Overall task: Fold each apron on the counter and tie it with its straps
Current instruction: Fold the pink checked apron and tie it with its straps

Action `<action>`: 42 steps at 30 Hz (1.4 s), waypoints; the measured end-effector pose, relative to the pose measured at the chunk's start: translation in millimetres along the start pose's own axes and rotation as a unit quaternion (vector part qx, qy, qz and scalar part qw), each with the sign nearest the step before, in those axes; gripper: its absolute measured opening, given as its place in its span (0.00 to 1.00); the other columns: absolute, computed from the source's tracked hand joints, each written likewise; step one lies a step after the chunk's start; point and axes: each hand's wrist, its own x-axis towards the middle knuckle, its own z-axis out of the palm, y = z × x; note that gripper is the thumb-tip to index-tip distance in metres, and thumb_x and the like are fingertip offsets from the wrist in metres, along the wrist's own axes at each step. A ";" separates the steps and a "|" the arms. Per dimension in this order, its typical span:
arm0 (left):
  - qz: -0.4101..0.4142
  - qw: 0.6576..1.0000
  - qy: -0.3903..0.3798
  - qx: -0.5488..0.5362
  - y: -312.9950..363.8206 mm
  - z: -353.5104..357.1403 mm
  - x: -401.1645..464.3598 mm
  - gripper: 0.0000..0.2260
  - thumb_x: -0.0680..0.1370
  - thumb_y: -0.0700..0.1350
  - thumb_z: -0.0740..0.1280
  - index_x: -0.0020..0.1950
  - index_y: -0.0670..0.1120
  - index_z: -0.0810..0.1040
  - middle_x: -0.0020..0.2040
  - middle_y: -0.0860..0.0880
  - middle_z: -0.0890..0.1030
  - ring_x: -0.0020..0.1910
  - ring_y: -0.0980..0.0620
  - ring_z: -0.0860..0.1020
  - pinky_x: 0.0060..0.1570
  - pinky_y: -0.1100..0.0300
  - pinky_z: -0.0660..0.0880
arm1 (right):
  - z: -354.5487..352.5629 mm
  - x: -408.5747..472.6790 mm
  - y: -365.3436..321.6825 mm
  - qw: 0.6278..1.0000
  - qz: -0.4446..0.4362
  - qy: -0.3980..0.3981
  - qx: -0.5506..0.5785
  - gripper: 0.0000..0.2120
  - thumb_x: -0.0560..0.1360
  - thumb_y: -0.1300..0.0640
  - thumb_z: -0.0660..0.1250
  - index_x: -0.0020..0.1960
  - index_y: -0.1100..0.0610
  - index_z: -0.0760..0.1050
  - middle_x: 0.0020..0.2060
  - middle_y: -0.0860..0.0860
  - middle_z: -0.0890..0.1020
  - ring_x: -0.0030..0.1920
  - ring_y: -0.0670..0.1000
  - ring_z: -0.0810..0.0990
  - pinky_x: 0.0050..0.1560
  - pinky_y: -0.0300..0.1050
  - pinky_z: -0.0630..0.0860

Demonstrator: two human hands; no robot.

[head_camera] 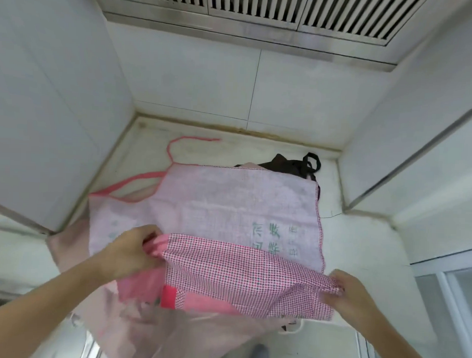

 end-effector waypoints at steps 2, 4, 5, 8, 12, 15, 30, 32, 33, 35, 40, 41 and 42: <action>-0.044 0.997 0.019 -0.057 -9.3 -8.5 7.3 0.14 0.64 0.42 0.82 0.45 0.52 0.83 0.36 0.58 0.85 0.36 0.62 0.81 0.34 0.67 0.74 | -3.0 -4.2 -0.3 0.993 0.036 0.021 0.110 0.12 0.69 0.72 0.78 0.46 0.61 0.80 0.36 0.53 0.85 0.40 0.54 0.83 0.43 0.46 0.74; -0.089 0.992 0.024 -0.083 -21.5 -10.8 14.7 0.14 0.64 0.38 0.83 0.45 0.50 0.85 0.36 0.56 0.86 0.38 0.57 0.84 0.35 0.66 0.77 | 0.7 -6.4 3.5 0.969 0.077 0.012 0.235 0.15 0.70 0.75 0.75 0.54 0.64 0.82 0.46 0.59 0.88 0.48 0.62 0.86 0.52 0.53 0.80; -0.107 0.987 0.039 -0.116 -24.0 -11.0 17.8 0.14 0.65 0.34 0.82 0.45 0.49 0.86 0.36 0.53 0.87 0.41 0.51 0.86 0.36 0.63 0.78 | 1.7 -6.5 4.0 0.949 0.101 0.008 0.298 0.17 0.71 0.77 0.73 0.58 0.65 0.81 0.50 0.61 0.88 0.52 0.64 0.87 0.56 0.57 0.80; -0.122 0.954 0.079 -0.264 -20.7 -13.2 20.3 0.19 0.66 0.25 0.77 0.50 0.44 0.85 0.40 0.47 0.88 0.43 0.44 0.84 0.40 0.58 0.80 | -3.0 -3.4 -7.6 0.909 0.120 -0.001 0.400 0.20 0.75 0.77 0.66 0.64 0.64 0.80 0.57 0.60 0.86 0.59 0.65 0.84 0.61 0.62 0.78; -0.082 0.934 0.087 -0.338 -14.2 -22.3 58.4 0.25 0.68 0.20 0.72 0.59 0.43 0.82 0.52 0.38 0.85 0.47 0.48 0.83 0.46 0.59 0.80 | -21.4 27.6 -42.9 0.921 0.076 -0.008 0.382 0.19 0.77 0.75 0.61 0.62 0.63 0.82 0.56 0.60 0.87 0.54 0.63 0.86 0.55 0.57 0.79; -0.030 0.946 0.118 -0.299 3.7 -39.7 95.9 0.24 0.70 0.17 0.67 0.62 0.35 0.80 0.51 0.36 0.84 0.49 0.44 0.81 0.45 0.68 0.81 | -40.5 69.7 -64.0 0.918 0.039 -0.001 0.395 0.22 0.78 0.76 0.58 0.66 0.62 0.80 0.59 0.61 0.85 0.57 0.63 0.86 0.58 0.58 0.78; 0.078 0.936 0.233 0.251 22.0 18.5 203.5 0.26 0.72 0.39 0.69 0.70 0.43 0.74 0.70 0.39 0.71 0.66 0.33 0.72 0.63 0.34 0.72 | -10.1 201.2 -81.6 0.979 0.144 0.113 0.093 0.12 0.77 0.52 0.72 0.57 0.55 0.78 0.42 0.50 0.84 0.45 0.58 0.85 0.54 0.59 0.82; 0.112 0.947 0.169 0.248 11.9 38.7 196.0 0.30 0.68 0.34 0.74 0.70 0.45 0.75 0.69 0.42 0.72 0.65 0.37 0.74 0.63 0.35 0.76 | -0.7 193.0 -73.8 0.986 0.131 0.101 0.029 0.06 0.77 0.51 0.72 0.47 0.53 0.79 0.39 0.51 0.85 0.41 0.58 0.85 0.51 0.58 0.83; 0.124 0.958 0.137 0.218 4.3 46.6 193.3 0.30 0.69 0.33 0.75 0.70 0.46 0.75 0.69 0.44 0.71 0.66 0.40 0.73 0.64 0.38 0.77 | 2.1 190.4 -68.8 0.988 0.118 0.096 -0.003 0.06 0.78 0.53 0.71 0.45 0.54 0.80 0.38 0.51 0.85 0.40 0.57 0.84 0.49 0.57 0.83; 0.120 0.976 0.069 0.171 -6.7 54.8 185.3 0.28 0.74 0.39 0.74 0.74 0.46 0.74 0.72 0.46 0.68 0.69 0.43 0.71 0.68 0.46 0.76 | 2.4 185.5 -59.4 0.989 0.105 0.098 -0.033 0.07 0.79 0.56 0.69 0.43 0.55 0.80 0.36 0.51 0.85 0.38 0.56 0.84 0.45 0.55 0.82; 0.106 0.980 0.051 0.160 -29.9 54.1 175.0 0.29 0.78 0.46 0.72 0.79 0.46 0.70 0.77 0.47 0.67 0.75 0.44 0.70 0.73 0.49 0.72 | -0.5 178.7 -46.1 0.979 0.116 0.165 -0.029 0.04 0.80 0.56 0.68 0.48 0.55 0.79 0.39 0.50 0.83 0.39 0.55 0.80 0.45 0.52 0.78; 0.106 0.980 0.059 0.160 -33.9 52.3 172.4 0.28 0.78 0.45 0.72 0.78 0.45 0.70 0.76 0.47 0.69 0.74 0.43 0.70 0.73 0.48 0.72 | 0.5 174.6 -46.5 0.976 0.123 0.178 -0.031 0.03 0.80 0.57 0.68 0.49 0.57 0.78 0.38 0.50 0.81 0.38 0.55 0.78 0.43 0.51 0.76; 0.105 0.979 0.063 0.162 -36.7 51.3 170.0 0.28 0.79 0.45 0.72 0.78 0.45 0.71 0.75 0.46 0.70 0.74 0.43 0.71 0.72 0.48 0.73 | 1.2 170.1 -46.6 0.972 0.137 0.190 -0.032 0.04 0.79 0.58 0.67 0.51 0.59 0.77 0.39 0.51 0.80 0.38 0.55 0.77 0.42 0.51 0.75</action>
